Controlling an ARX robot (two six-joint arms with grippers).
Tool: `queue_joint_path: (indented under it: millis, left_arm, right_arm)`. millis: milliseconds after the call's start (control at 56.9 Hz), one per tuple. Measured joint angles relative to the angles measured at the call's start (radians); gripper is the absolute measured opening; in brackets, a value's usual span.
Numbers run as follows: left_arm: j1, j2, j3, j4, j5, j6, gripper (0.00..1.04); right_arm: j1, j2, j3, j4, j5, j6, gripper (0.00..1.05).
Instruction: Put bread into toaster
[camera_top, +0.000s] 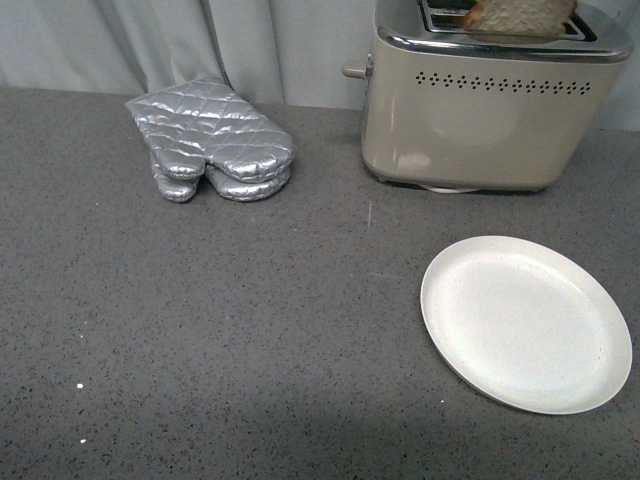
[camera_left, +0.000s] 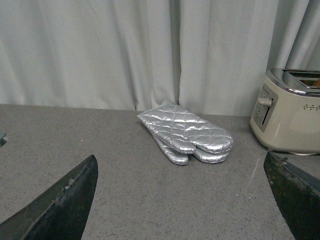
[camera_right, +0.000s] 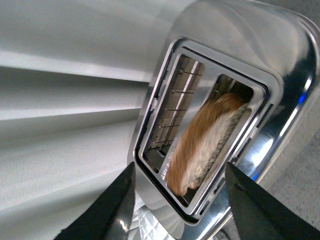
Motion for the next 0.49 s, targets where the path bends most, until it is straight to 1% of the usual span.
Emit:
queue_joint_path:
  millis: [106,141,229,246,264,299,334,422,492]
  left_arm:
    - [0.000,0.000,0.000,0.000,0.000,0.000,0.98]
    - [0.000,0.000,0.000,0.000,0.000,0.000,0.98]
    - [0.000,0.000,0.000,0.000,0.000,0.000,0.98]
    - [0.000,0.000,0.000,0.000,0.000,0.000,0.98]
    - [0.000,0.000,0.000,0.000,0.000,0.000,0.98]
    - [0.000,0.000,0.000,0.000,0.000,0.000,0.98]
    - [0.000,0.000,0.000,0.000,0.000,0.000,0.98]
    - [0.000,0.000,0.000,0.000,0.000,0.000,0.98]
    - [0.000,0.000,0.000,0.000,0.000,0.000,0.98]
  right_arm:
    - [0.000,-0.051,-0.070,0.100,0.019,-0.171,0.75]
    - [0.000,-0.084,-0.111,0.152,0.040,-0.251,0.82]
    - [0.002,-0.150,-0.192,0.254,0.069,-0.391,0.94]
    - [0.002,-0.172,-0.219,0.286,0.076,-0.447,0.97]
    - [0.002,-0.182,-0.232,0.303,0.079,-0.459,0.97]
    - [0.003,-0.227,-0.289,0.369,0.089,-0.563,0.95]
    - [0.005,-0.261,-0.335,0.410,0.094,-0.623,0.94]
    - [0.006,-0.348,-0.457,0.539,0.101,-0.809,0.95]
    - [0.006,-0.409,-0.547,0.607,0.102,-0.943,0.95]
